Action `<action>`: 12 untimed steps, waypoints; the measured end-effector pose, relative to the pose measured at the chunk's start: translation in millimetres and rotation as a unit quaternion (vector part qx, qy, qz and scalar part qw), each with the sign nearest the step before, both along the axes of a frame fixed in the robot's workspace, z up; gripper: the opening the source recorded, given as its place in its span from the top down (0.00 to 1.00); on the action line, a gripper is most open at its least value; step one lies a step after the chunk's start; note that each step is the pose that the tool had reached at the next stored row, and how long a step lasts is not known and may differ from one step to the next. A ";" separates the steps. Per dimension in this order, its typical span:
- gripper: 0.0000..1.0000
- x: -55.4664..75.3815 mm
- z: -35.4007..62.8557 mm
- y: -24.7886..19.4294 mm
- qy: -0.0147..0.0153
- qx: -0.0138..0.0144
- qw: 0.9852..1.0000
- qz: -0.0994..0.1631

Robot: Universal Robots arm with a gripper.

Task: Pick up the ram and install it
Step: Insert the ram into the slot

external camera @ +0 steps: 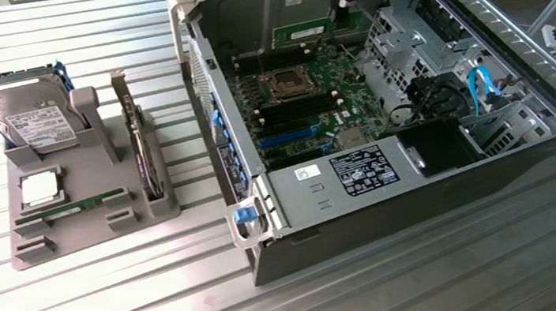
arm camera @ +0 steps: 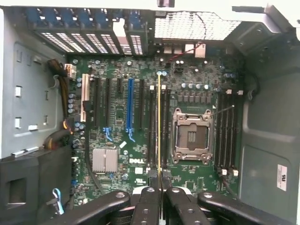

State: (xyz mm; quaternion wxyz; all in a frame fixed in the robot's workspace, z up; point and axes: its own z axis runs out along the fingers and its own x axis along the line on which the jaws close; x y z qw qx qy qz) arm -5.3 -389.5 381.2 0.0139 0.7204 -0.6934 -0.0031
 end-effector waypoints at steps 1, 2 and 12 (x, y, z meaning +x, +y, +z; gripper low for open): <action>0.88 0.0 -0.8 3.3 0.000 0.000 1.000 0.000; 0.88 0.0 -1.3 6.7 0.000 0.000 1.000 0.000; 0.88 0.0 -9.0 7.2 0.000 -0.001 1.000 -0.002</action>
